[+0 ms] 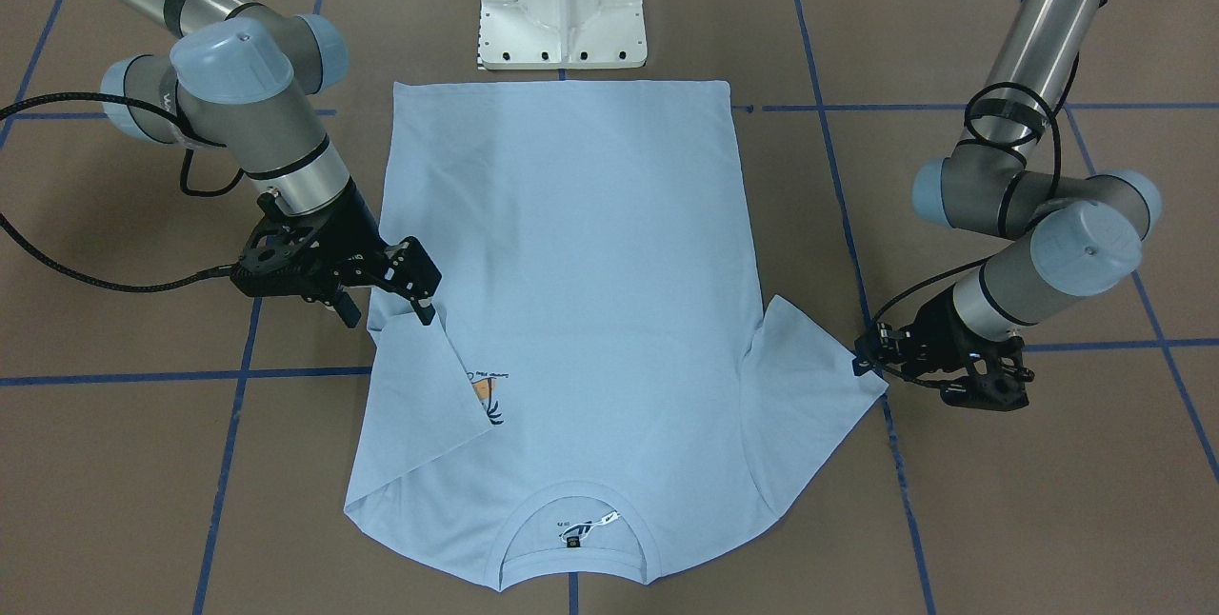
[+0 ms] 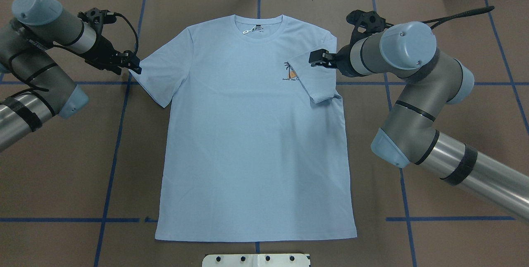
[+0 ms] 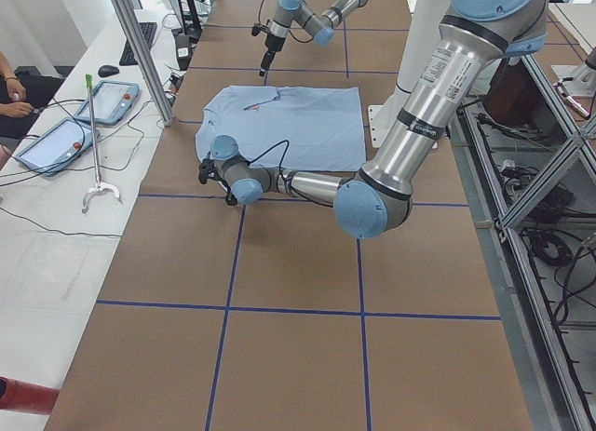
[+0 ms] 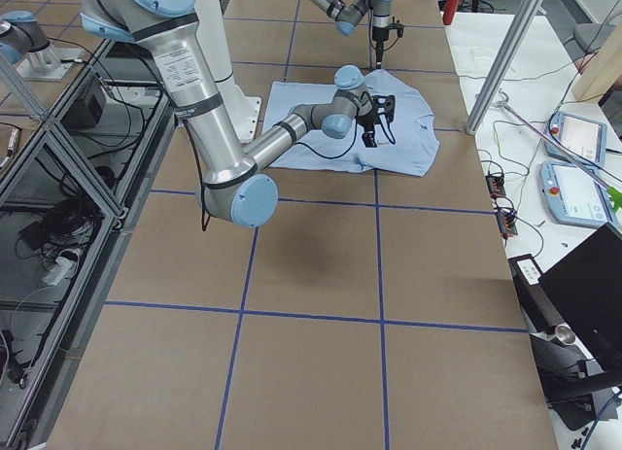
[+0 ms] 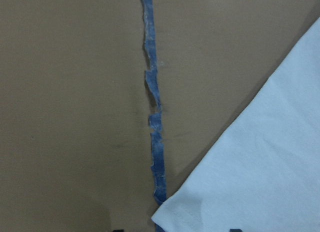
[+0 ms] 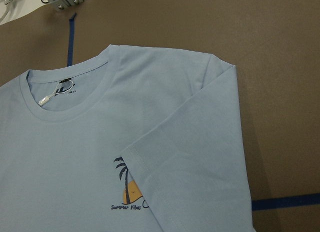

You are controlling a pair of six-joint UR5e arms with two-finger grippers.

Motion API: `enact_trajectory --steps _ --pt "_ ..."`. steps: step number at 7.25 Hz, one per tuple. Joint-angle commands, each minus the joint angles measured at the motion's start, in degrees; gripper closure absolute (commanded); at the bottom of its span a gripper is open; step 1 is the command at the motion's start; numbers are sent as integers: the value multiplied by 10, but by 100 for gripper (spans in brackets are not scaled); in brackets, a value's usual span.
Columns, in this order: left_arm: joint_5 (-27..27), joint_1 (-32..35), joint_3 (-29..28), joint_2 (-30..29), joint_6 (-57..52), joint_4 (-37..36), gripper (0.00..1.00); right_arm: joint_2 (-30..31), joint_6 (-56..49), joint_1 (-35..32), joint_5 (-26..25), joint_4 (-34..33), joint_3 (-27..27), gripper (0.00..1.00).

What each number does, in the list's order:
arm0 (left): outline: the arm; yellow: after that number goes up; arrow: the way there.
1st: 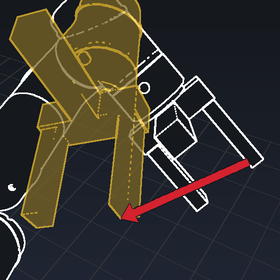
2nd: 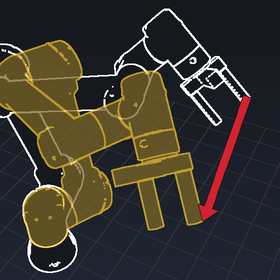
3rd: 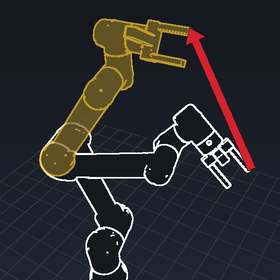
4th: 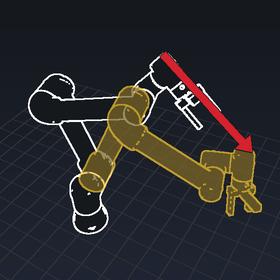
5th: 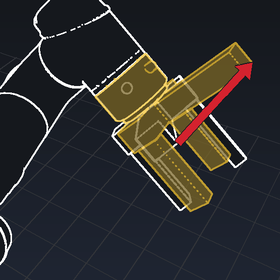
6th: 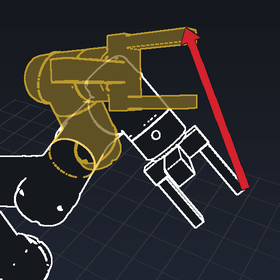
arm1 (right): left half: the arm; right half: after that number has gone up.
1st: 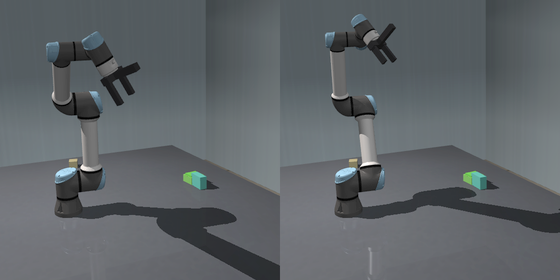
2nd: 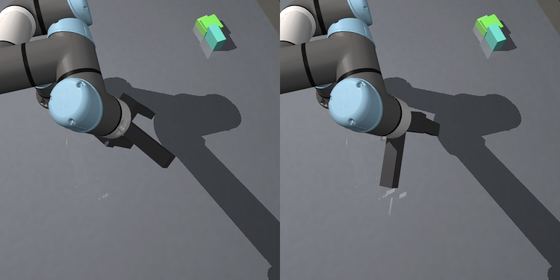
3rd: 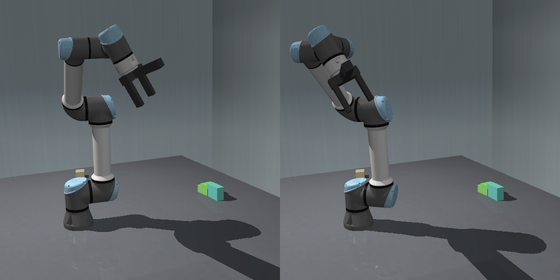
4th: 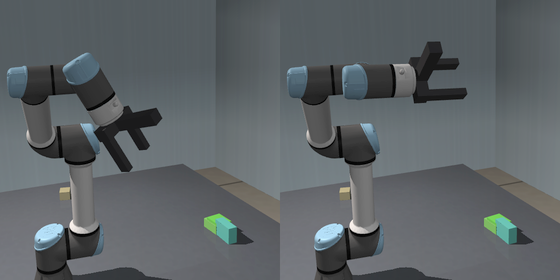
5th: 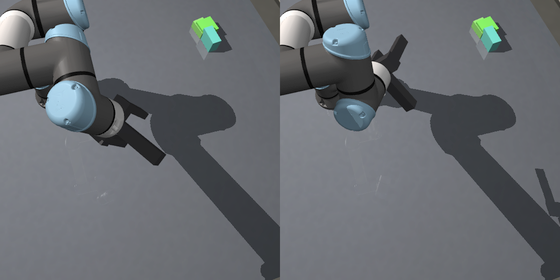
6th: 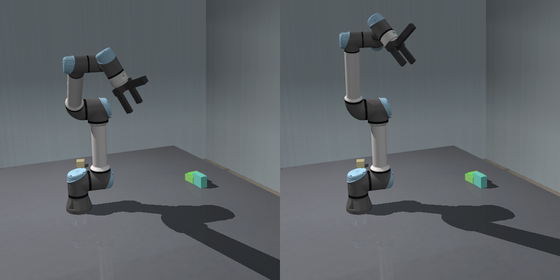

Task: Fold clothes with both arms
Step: 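Move the left gripper toward the other sleeve while the right gripper holds position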

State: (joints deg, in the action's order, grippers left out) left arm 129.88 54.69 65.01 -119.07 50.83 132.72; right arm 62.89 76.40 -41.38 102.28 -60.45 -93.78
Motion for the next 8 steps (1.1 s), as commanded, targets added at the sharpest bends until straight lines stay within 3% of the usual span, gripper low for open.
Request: enact_trajectory --steps 1,3,4,6,7,8 --pt "-1 -3 -8 -5 -1 1 26 2 2 1 -12 1 -2 0" --pt "-23 -4 -24 -12 -1 25 28 4 2 1 -19 1 0 0" --pt "-23 -4 -24 -13 -1 25 38 4 2 1 -20 1 -1 0" --pt "-24 -4 -25 -13 -1 25 44 7 2 1 -20 1 -1 0" --pt "-24 -4 -24 -16 1 25 82 7 1 1 -20 1 -1 0" --pt "-23 -4 -23 -17 0 25 100 7 1 2 -20 1 -1 0"
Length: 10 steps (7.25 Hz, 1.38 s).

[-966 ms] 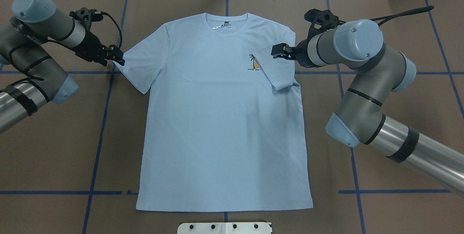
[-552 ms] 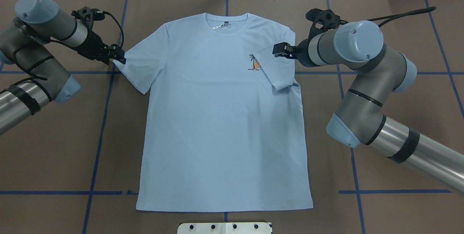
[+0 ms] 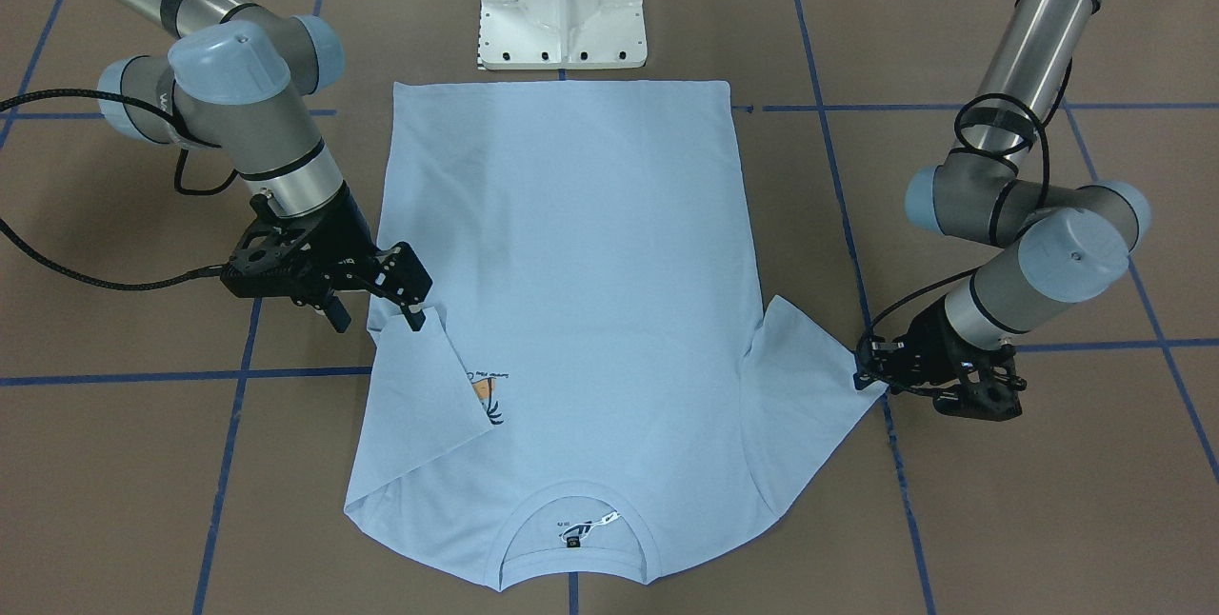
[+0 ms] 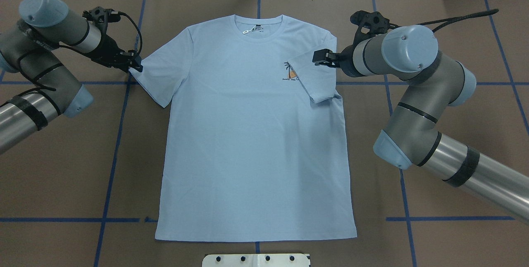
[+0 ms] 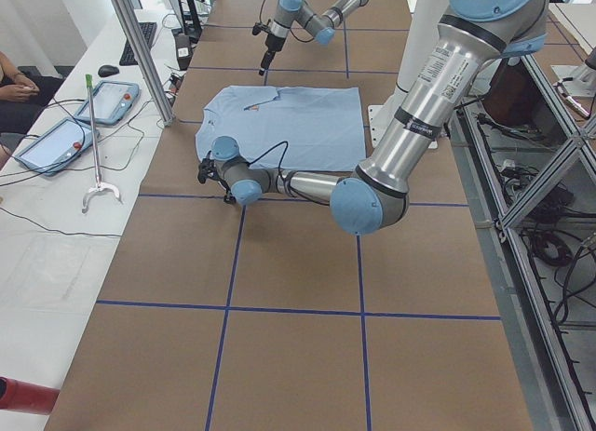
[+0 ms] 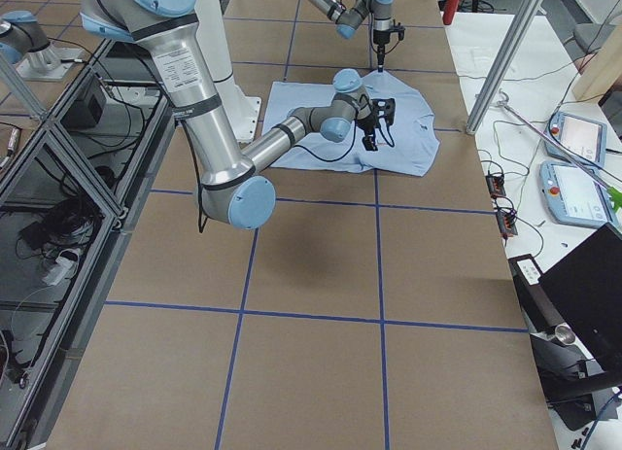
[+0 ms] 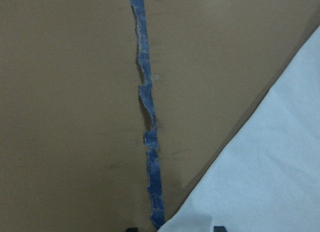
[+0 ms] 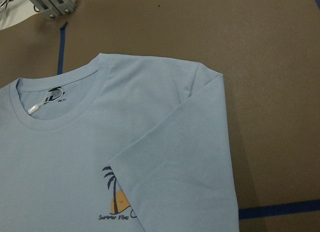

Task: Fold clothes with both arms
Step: 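Move the left gripper toward the other sleeve while the right gripper holds position, then grasp the sleeve with the left gripper and fold it inward onto the shirt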

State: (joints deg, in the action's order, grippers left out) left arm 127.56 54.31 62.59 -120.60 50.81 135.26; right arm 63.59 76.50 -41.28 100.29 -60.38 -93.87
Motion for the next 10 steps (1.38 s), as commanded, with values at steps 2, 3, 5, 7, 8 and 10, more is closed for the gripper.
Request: enact_trajectory --steps 2,3,5,7,8,10 --pt "4 1 3 -11 3 -1 100 5 0 1 0 0 0 0" --pt "6 1 18 -15 17 -1 100 5 -2 0 -1 0 -1 0" --pt "6 -20 51 -41 97 0 100 6 -3 -2 2 0 -4 0" --pt "2 -49 48 -81 156 0 100 12 -2 -1 4 0 -5 0" --pt "0 -60 31 -101 159 0 100 13 -1 -1 3 1 -8 0" --pt "-16 -68 4 -118 159 11 100 13 1 0 3 0 -11 0"
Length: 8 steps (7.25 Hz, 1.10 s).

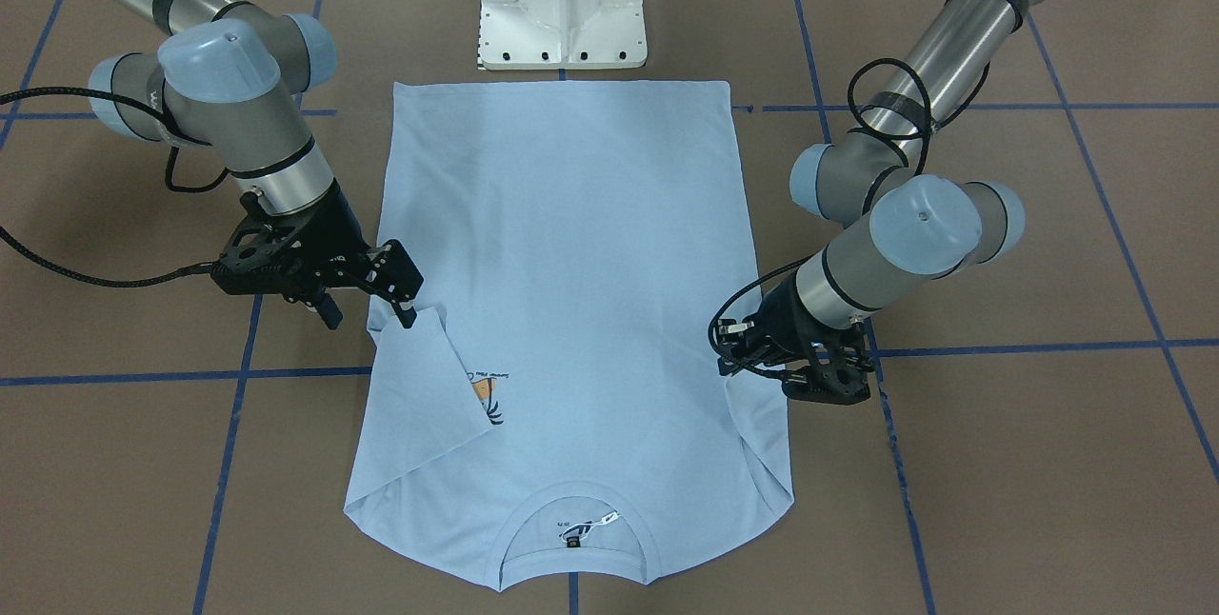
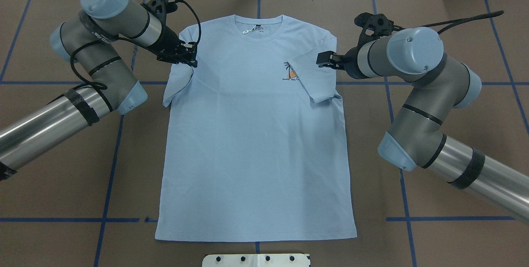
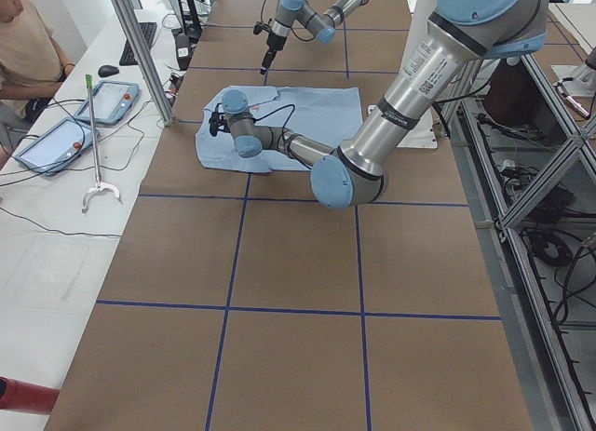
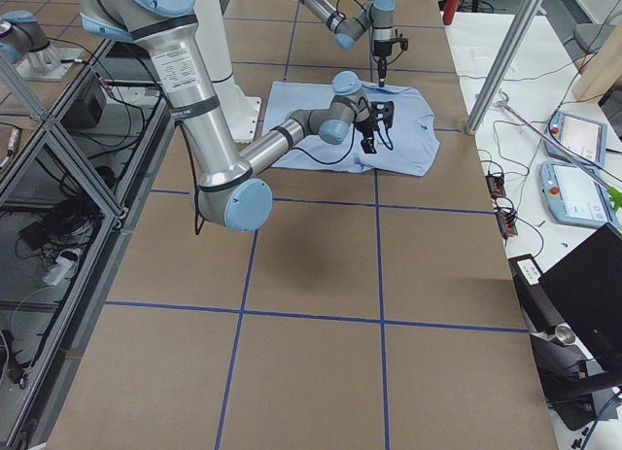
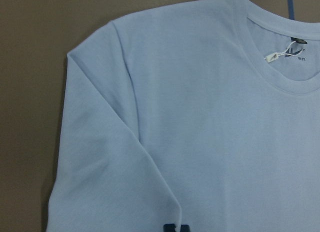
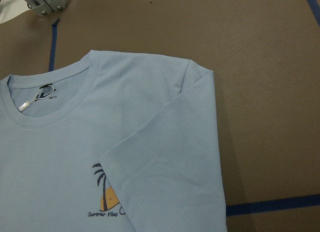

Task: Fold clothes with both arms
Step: 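Grasp the sleeve with the left gripper and fold it inward onto the shirt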

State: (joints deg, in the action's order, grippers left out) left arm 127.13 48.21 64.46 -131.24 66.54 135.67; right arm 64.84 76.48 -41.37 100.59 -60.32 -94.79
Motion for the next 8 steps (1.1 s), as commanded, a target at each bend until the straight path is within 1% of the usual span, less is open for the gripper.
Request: enact_trajectory --steps 1,2,3,4,5,6,7,8 --pt "-38 -14 -36 -32 8 9 100 0 1 1 0 -1 0 0" --pt "-42 -15 -57 -49 10 14 100 0 1 1 0 0 0 0" --pt "-43 -15 -63 -50 11 27 100 1 1 1 0 -1 0 0" --pt "-43 -15 -62 -51 11 35 31 2 -2 1 2 0 0 0" --pt "-43 -26 -57 -53 37 37 9 1 -2 1 2 -1 0 0" --pt "-42 -34 -32 -47 66 43 8 1 1 1 2 0 0 0" --pt "-42 -46 8 -34 98 41 8 1 2 4 2 0 -3 0" --pt "-41 -52 69 3 130 38 8 5 23 20 0 -7 -25 0"
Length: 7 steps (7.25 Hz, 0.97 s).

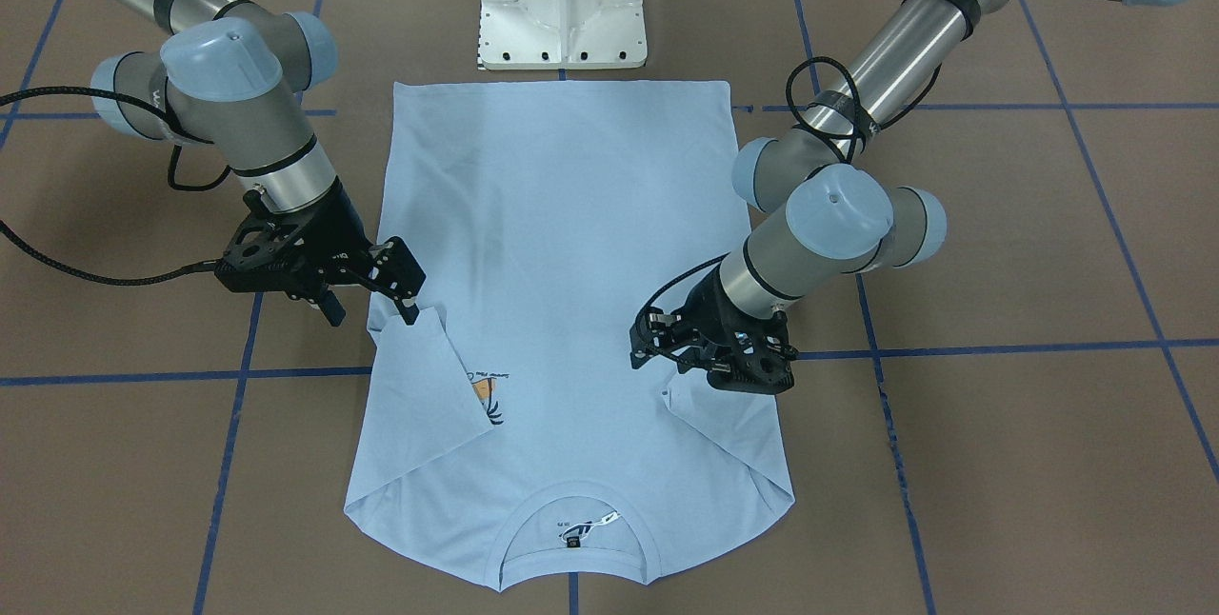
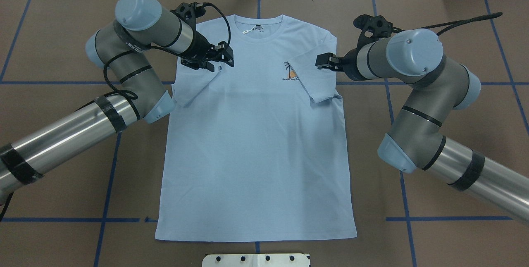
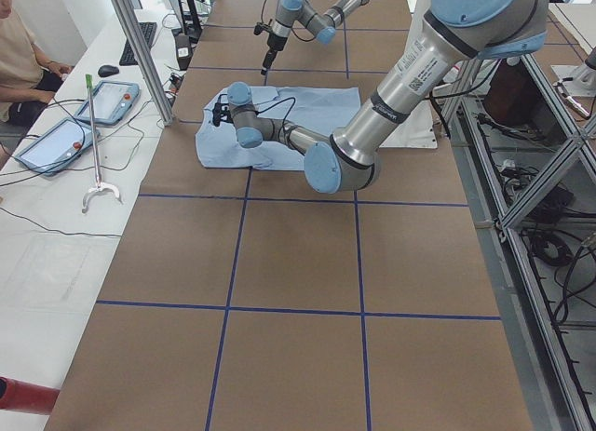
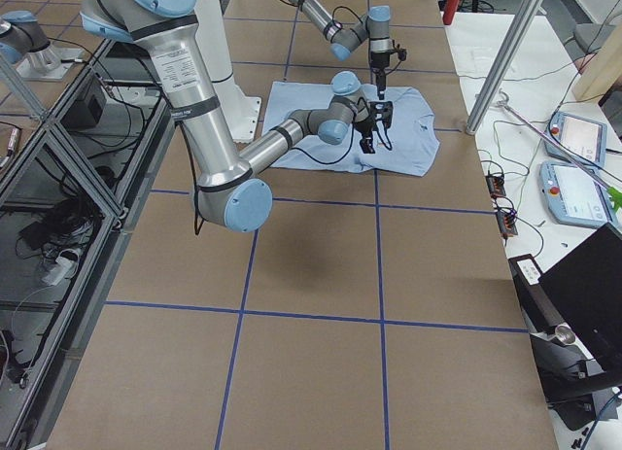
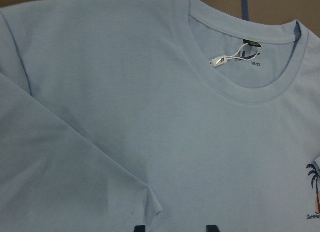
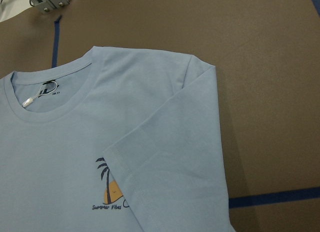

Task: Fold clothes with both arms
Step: 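Grasp the sleeve with the left gripper and fold it inward onto the shirt, then move both grippers down to the shirt's hem corners nearest the robot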

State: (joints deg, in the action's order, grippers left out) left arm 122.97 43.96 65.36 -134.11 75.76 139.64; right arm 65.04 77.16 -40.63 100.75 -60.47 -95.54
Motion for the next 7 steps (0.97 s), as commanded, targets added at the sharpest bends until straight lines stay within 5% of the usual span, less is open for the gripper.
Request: enact_trajectory --steps 1,3,5,7 --pt "0 -11 139 77 46 -5 8 23 85 40 -3 -7 -50 0" --pt "-1 -26 270 163 99 -5 8 109 182 140 -65 -10 -154 0" --pt "-1 -44 357 231 102 -4 9 155 272 276 -196 -128 -257 1" --pt "-6 -62 440 313 153 -4 0 163 374 393 -301 -146 -258 1"
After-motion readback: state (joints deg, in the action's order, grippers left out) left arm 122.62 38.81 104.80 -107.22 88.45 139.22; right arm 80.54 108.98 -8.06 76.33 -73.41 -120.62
